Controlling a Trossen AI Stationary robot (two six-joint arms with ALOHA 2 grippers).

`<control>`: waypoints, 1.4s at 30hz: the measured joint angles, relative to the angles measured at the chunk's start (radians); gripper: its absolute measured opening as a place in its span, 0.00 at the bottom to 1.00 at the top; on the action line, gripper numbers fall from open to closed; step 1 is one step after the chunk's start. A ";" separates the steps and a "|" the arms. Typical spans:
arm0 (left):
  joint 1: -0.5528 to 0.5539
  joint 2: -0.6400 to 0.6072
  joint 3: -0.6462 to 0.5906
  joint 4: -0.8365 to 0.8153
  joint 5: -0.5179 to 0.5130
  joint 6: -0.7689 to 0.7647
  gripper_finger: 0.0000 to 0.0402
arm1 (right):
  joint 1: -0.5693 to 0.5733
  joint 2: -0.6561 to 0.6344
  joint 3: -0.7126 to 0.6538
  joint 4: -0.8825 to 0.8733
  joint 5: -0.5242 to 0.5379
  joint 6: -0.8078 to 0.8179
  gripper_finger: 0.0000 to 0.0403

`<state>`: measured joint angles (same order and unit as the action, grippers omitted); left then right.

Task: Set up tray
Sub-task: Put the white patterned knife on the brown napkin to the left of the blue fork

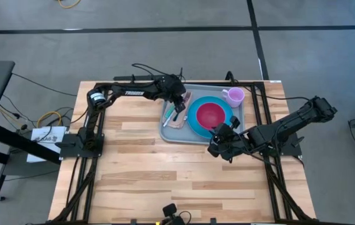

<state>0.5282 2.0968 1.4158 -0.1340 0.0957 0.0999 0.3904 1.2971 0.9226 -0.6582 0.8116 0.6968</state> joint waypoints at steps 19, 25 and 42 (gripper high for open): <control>0.000 -0.114 0.000 -0.180 -0.107 0.096 0.16 | 0.000 0.000 0.000 -0.002 0.000 0.000 0.20; 0.000 -0.129 0.001 -0.309 -0.117 0.126 0.16 | 0.000 0.000 0.000 -0.002 -0.001 0.000 0.20; -0.037 -0.119 0.000 -0.452 0.092 0.115 0.16 | 0.000 0.000 0.000 -0.001 -0.002 0.002 0.20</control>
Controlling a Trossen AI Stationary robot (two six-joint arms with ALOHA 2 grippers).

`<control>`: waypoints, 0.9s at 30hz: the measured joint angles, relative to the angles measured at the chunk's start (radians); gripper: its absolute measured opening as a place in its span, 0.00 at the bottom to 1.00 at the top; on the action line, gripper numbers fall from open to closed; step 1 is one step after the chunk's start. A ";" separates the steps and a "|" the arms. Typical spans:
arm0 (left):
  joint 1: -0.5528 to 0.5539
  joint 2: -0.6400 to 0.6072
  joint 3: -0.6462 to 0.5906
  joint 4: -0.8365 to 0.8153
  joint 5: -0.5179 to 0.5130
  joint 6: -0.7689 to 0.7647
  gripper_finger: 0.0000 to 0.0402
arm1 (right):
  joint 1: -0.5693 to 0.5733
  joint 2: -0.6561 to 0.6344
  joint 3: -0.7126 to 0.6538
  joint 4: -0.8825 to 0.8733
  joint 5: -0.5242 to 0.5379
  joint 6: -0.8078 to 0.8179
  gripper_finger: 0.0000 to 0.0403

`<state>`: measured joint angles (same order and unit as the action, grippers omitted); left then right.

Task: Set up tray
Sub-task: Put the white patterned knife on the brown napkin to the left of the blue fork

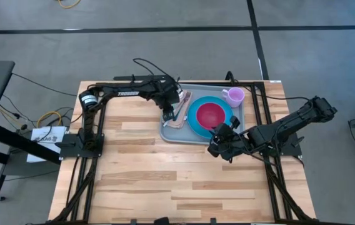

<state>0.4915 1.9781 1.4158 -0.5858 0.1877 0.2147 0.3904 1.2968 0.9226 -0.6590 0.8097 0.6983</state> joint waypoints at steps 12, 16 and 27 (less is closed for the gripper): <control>-0.051 0.004 -0.022 0.113 -0.065 -0.019 0.15 | 0.000 0.000 0.000 0.001 0.000 -0.025 0.20; -0.071 0.006 -0.066 0.158 -0.157 -0.001 0.07 | 0.000 0.000 0.000 0.001 0.000 -0.026 0.20; -0.079 0.006 -0.067 0.184 -0.168 0.030 0.00 | 0.000 0.000 0.000 0.001 0.001 -0.029 0.20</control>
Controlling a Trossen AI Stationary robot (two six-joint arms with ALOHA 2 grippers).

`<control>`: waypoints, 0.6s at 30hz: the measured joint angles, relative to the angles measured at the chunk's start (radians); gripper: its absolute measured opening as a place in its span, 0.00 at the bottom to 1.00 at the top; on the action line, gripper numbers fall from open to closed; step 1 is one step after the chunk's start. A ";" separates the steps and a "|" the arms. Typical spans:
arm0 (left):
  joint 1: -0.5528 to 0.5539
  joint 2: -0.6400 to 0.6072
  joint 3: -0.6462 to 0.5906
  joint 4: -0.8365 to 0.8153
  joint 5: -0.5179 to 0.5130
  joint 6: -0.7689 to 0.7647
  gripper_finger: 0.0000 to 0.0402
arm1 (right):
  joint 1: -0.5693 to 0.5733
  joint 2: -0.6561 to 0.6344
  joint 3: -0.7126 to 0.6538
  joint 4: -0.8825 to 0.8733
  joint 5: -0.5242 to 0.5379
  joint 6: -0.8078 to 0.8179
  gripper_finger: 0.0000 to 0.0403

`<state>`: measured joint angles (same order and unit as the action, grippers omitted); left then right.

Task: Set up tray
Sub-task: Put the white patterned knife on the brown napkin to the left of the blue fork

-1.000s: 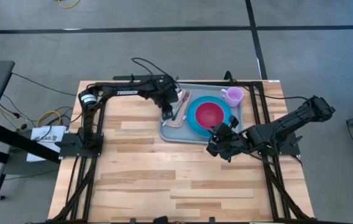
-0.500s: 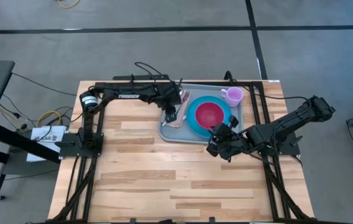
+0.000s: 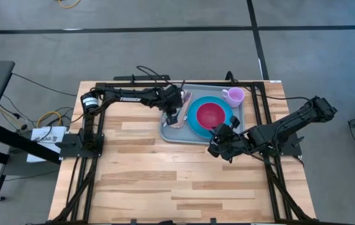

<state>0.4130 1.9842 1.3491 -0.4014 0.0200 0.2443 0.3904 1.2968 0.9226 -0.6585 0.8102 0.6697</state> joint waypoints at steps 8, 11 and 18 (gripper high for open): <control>0.010 0.000 -0.047 0.020 -0.070 -0.003 0.00 | 0.000 0.000 0.000 0.000 0.000 0.000 0.20; 0.026 0.000 -0.067 0.036 -0.064 -0.016 0.00 | 0.000 0.000 0.000 0.000 0.000 0.000 0.20; 0.029 -0.008 -0.072 0.057 -0.092 -0.054 0.00 | 0.000 0.000 0.000 0.000 0.001 0.000 0.20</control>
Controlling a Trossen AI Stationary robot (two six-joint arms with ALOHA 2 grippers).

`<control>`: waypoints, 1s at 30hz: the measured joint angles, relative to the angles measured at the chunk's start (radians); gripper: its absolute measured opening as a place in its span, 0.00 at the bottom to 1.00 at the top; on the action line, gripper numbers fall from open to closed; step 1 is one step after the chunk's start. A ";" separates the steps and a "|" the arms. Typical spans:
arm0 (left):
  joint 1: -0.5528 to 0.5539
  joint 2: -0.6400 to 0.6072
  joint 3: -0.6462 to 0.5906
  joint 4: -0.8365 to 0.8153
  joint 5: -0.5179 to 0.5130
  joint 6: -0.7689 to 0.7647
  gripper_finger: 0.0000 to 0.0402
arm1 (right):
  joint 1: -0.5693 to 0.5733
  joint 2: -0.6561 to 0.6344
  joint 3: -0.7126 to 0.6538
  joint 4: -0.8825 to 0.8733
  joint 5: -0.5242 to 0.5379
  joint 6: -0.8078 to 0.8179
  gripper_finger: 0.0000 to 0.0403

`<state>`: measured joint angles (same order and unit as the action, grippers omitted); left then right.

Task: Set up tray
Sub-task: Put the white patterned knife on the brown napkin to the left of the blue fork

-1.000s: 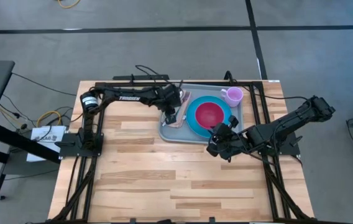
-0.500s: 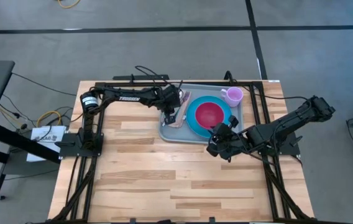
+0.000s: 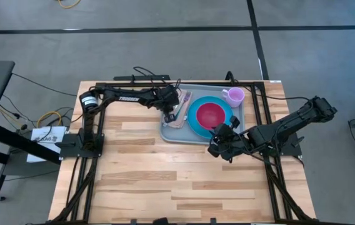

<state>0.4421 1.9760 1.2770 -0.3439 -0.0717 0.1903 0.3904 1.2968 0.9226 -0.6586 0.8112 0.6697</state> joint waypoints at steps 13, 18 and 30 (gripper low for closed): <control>-0.051 -0.050 -0.006 -0.138 0.003 -0.048 0.00 | 0.000 0.000 0.000 0.004 0.001 -0.023 0.20; -0.086 -0.050 -0.024 -0.133 0.003 -0.054 0.00 | 0.000 0.000 0.000 0.004 0.001 -0.023 0.20; -0.164 -0.049 -0.024 -0.163 -0.068 -0.101 0.00 | 0.000 0.000 0.000 0.005 0.001 -0.023 0.20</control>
<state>0.2784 1.9266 1.2533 -0.5069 -0.1395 0.0896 0.3902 1.2968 0.9226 -0.6537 0.8119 0.6466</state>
